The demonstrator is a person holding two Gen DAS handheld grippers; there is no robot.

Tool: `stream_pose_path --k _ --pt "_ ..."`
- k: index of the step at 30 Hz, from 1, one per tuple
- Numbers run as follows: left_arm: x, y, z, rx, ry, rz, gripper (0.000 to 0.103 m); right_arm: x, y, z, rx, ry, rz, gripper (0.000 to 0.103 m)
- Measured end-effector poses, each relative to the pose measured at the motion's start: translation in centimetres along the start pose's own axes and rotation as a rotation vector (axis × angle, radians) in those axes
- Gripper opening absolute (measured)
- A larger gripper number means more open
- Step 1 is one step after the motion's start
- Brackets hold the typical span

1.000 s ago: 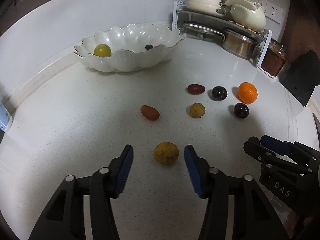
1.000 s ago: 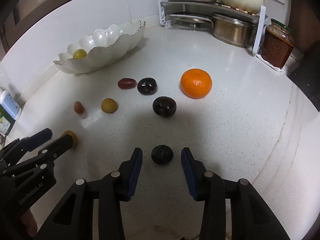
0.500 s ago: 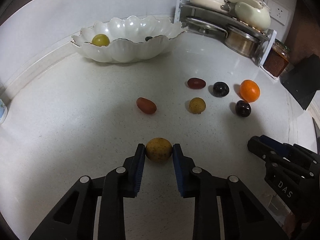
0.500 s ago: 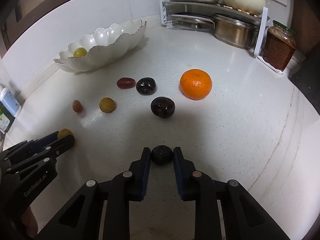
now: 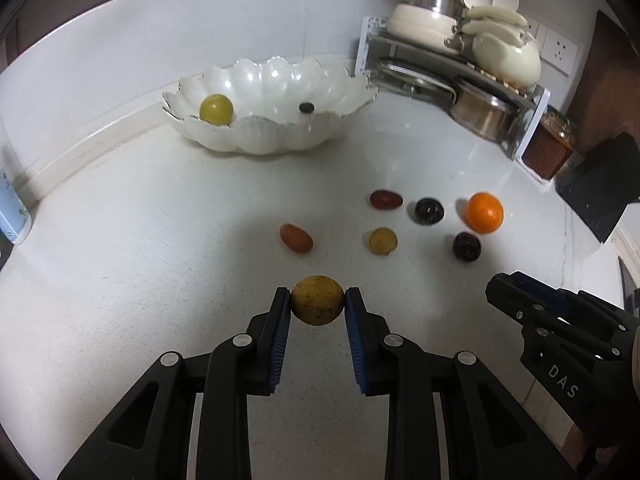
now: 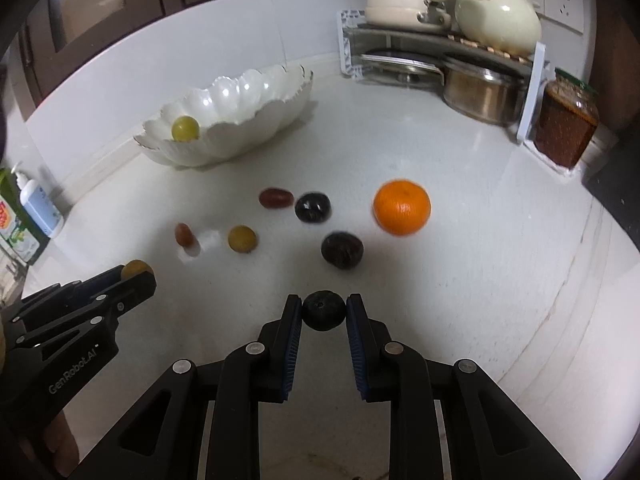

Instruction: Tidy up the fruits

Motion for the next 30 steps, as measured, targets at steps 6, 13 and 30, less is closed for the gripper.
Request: stream_pose_path --k 6,13,30 --pt "0.4 1.0 -1.4 -0.032 0.004 -0.025 0.028 0.6 1.5 -1.0 -0.040 0.028 -0.014 0.024" --pt "0.9 2.5 -2.9 -0.087 0.048 -0.041 0.028 1.8 3.3 -1.5 -0.073 0.053 -0.058 0.024" --pt "2.7 7.0 -6.6 -0.239 0.109 -0.071 0.027 4.7 8.6 -3.5 -0.207 0.128 -0.130 0.024"
Point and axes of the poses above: each gripper's, at about its wrist camera, not at the fingertips, and z roughly the way its jaws point, x to its left, y to its top, the point moved 2 cm from there along z, roughly the way its jaws point, and after that the axes turned 2 degrees about y, right-handed, at the moved point
